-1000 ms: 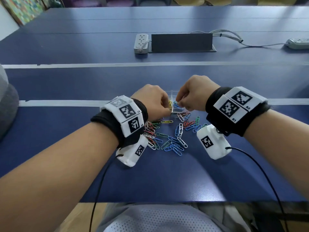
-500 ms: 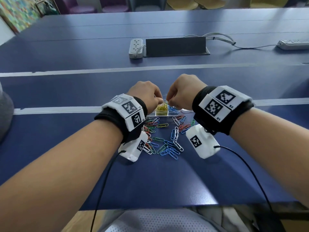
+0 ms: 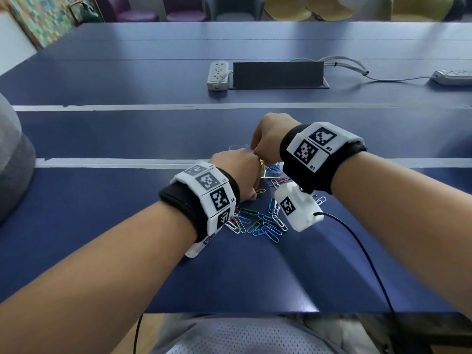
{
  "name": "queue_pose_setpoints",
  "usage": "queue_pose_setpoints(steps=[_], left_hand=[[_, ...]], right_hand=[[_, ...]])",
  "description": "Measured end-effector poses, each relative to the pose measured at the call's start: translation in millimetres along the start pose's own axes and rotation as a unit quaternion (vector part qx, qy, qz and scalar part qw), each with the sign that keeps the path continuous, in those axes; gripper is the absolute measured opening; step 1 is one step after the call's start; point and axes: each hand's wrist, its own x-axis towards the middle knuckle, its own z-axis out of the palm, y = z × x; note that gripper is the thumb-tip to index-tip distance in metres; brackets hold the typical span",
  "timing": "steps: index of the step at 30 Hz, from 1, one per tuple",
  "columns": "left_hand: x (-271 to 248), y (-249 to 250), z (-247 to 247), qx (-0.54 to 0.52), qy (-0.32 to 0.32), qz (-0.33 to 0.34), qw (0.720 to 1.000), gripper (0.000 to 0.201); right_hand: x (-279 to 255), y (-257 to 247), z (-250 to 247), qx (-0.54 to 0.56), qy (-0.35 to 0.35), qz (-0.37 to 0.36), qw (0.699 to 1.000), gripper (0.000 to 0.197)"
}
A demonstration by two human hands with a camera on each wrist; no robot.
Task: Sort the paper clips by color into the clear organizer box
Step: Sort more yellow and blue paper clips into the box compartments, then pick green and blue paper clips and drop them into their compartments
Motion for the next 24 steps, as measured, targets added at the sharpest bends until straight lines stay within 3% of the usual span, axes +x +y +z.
queue_pose_setpoints(steps=[4, 9, 13, 24], left_hand=[[-0.9, -1.5, 1.8, 0.003, 0.007, 0.021, 1.0, 0.015], [7.5, -12.5, -0.6, -0.102, 0.06, -0.018, 0.993, 0.017], [20.3, -14.4, -8.0, -0.102, 0.108, -0.041, 0.988, 0.017], [31.7, -9.7, -6.7, -0.092, 0.083, -0.031, 0.992, 0.027]], right_hand=[[-1.9, 5.3, -0.4, 0.033, 0.009, -0.005, 0.999, 0.024], [-16.7, 20.1, -5.1, 0.048, 0.042, -0.027, 0.998, 0.032], [-23.6, 34.5, -8.8, 0.033, 0.044, -0.031, 0.998, 0.033], [-42.2, 67.5, -4.3, -0.04, 0.008, -0.028, 0.999, 0.022]])
